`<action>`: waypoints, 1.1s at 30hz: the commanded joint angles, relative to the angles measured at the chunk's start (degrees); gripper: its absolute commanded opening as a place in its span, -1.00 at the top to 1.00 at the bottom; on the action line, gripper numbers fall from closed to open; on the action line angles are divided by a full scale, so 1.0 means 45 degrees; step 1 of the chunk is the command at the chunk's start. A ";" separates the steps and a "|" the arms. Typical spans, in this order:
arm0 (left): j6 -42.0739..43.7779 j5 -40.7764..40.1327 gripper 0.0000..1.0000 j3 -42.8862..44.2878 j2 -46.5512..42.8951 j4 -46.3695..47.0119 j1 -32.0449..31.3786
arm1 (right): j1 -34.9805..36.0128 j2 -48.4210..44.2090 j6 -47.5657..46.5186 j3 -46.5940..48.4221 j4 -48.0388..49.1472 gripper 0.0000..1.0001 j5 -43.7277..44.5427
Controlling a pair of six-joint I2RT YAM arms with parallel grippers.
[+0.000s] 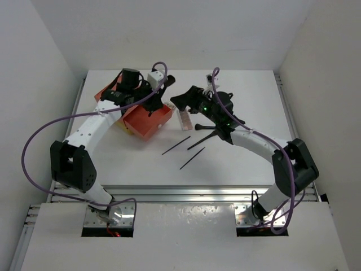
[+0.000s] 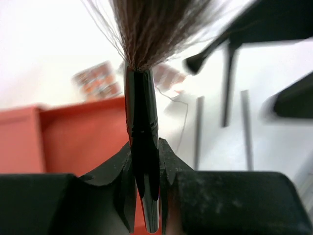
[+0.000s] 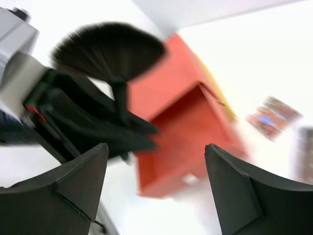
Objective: Organize the makeup
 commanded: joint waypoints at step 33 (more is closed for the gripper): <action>0.2383 -0.3929 -0.10 -0.1146 0.0984 -0.0703 0.0758 | -0.0716 -0.3287 -0.4834 -0.1469 -0.5121 -0.67 0.1599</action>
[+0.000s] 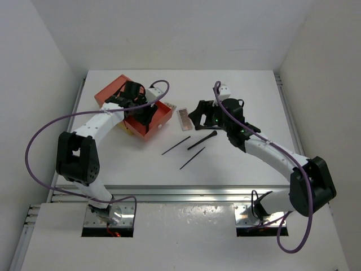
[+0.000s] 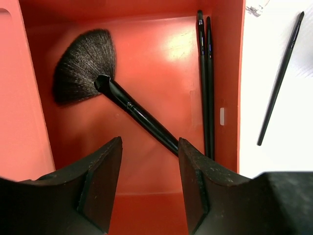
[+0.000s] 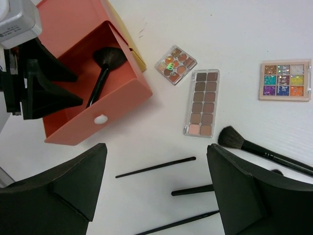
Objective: Organize the makeup
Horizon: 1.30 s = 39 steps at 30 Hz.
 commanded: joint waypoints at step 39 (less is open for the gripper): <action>-0.1213 0.0091 0.23 0.1623 0.3284 0.0244 -0.4795 | -0.5549 0.1568 -0.4444 0.2024 -0.7445 -0.50 -0.2768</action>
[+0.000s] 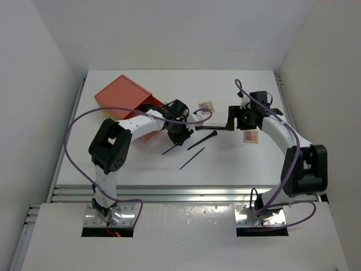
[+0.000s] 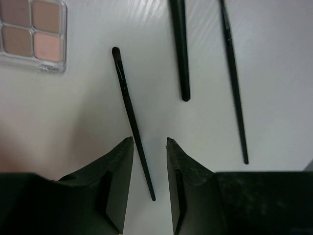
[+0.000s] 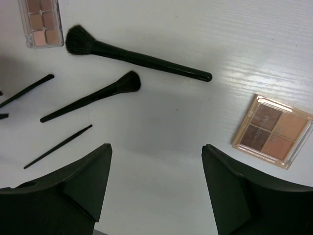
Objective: Organize the makeup
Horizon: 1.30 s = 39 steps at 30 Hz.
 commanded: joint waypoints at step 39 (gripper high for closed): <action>-0.1783 -0.0047 1.00 0.0797 -0.0280 0.0046 0.0136 | -0.0002 -0.2076 -0.0405 -0.0162 0.0613 -0.54 -0.0945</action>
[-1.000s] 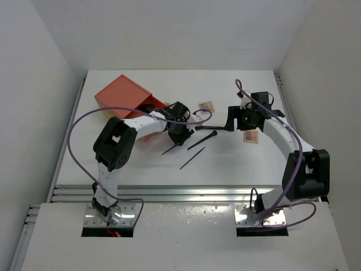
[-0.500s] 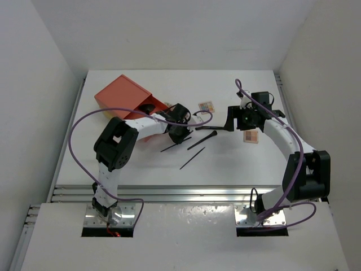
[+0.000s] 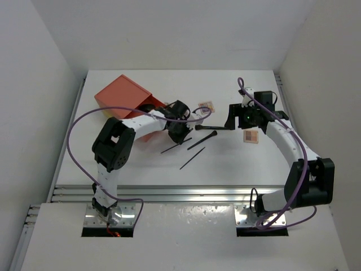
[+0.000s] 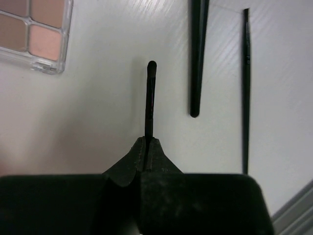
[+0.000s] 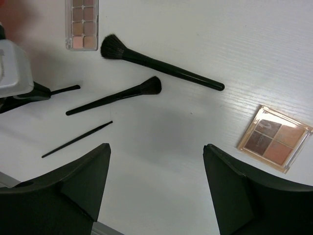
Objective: Organize the makeup
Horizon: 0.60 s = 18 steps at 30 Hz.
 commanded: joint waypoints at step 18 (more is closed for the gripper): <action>-0.0971 -0.1505 1.00 0.4937 -0.3156 -0.1919 0.2194 | 0.0022 0.0406 0.1131 0.0325 0.2015 -0.54 -0.0813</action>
